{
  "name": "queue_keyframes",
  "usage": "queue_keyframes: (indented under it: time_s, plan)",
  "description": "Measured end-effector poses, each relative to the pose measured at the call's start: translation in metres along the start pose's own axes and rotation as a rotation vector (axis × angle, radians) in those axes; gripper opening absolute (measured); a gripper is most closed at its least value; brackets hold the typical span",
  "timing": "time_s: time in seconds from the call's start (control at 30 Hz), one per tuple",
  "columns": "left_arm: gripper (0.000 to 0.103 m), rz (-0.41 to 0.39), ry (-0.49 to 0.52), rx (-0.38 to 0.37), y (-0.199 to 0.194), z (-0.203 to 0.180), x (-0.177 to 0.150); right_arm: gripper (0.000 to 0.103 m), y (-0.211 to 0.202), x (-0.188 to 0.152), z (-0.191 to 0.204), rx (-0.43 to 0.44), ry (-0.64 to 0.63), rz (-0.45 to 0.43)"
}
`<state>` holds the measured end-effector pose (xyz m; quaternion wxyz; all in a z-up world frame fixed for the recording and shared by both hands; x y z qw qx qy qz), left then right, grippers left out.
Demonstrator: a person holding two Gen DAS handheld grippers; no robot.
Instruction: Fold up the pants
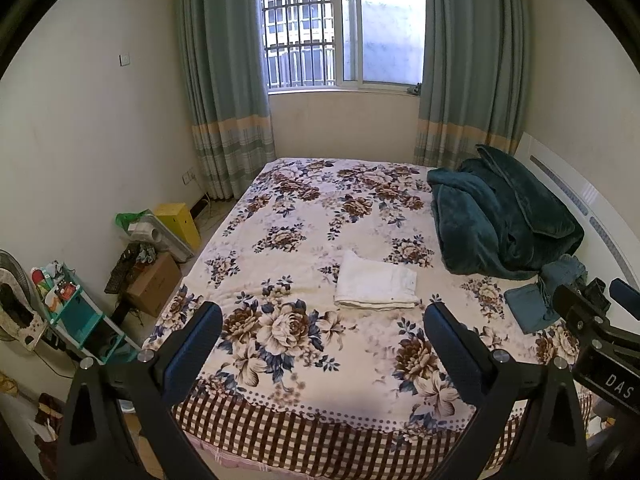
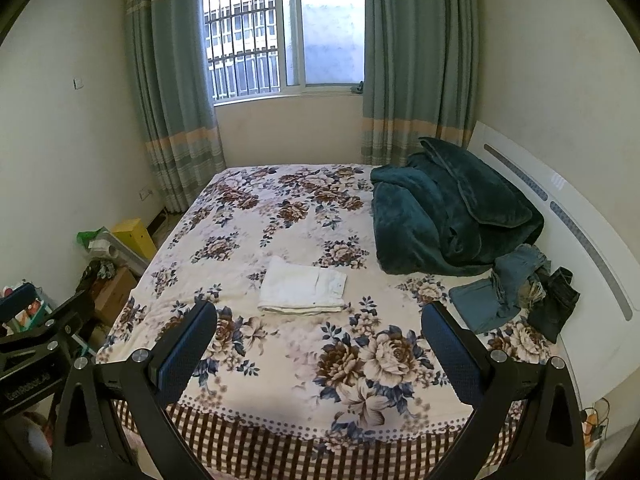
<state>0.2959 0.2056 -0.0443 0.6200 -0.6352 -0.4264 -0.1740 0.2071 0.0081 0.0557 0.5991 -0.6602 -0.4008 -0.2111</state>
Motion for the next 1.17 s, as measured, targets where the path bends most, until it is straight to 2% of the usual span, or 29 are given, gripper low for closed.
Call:
queue_keyframes:
  time_s: [1.17]
  plan:
    - [0.103,-0.013,-0.006,-0.01,-0.0052,-0.0095,-0.0042,0.103,-0.0021,-0.0034,0.0012,0.005,-0.001,0.008]
Point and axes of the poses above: each gripper's, at about its wrist camera, not at the fingertips, and y roughly the way its jaws point, z to its left, x to its top, the point moved 4 cm from there along y, roughly the way its jaws point, and after that the axes turned 14 degrees about -y, right-handed, at the moved point
